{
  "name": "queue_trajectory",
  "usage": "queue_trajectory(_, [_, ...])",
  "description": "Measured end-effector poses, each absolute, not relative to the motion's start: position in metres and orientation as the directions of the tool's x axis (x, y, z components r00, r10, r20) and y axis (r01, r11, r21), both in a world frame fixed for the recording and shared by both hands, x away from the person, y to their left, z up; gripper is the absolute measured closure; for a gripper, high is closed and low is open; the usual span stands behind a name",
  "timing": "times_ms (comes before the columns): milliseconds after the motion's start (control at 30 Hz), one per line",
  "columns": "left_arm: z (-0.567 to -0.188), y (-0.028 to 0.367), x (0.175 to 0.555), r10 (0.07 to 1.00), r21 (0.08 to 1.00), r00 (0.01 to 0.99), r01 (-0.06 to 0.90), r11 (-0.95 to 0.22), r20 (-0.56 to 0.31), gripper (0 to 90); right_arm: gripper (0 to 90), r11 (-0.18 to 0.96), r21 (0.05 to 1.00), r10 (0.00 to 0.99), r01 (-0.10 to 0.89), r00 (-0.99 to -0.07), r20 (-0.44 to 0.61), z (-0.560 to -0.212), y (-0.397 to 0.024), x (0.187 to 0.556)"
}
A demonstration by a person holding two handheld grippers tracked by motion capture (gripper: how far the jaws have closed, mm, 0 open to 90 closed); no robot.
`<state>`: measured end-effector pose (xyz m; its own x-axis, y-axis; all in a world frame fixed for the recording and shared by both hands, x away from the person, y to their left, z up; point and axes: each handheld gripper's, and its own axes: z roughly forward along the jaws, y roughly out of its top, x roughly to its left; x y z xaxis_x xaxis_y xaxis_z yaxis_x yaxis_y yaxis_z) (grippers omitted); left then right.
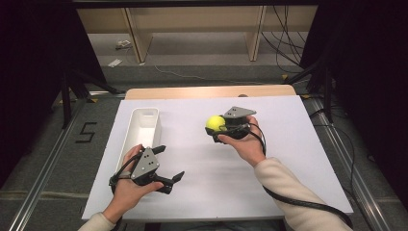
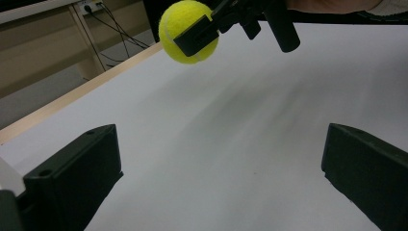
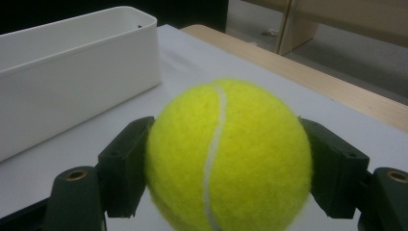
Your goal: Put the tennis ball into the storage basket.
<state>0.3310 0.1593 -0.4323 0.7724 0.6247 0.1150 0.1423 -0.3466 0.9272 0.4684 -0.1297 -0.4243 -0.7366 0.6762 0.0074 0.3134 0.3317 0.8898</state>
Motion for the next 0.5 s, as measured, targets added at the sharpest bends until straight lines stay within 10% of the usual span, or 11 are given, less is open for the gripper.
queue_trajectory(500, [-0.432,0.1593,0.3308,0.625,0.928,0.773,0.143,-0.343,0.112,0.0,26.7,0.341,0.888,0.665,0.309,-0.747,0.005,-0.4249,-0.1257,0.4665])
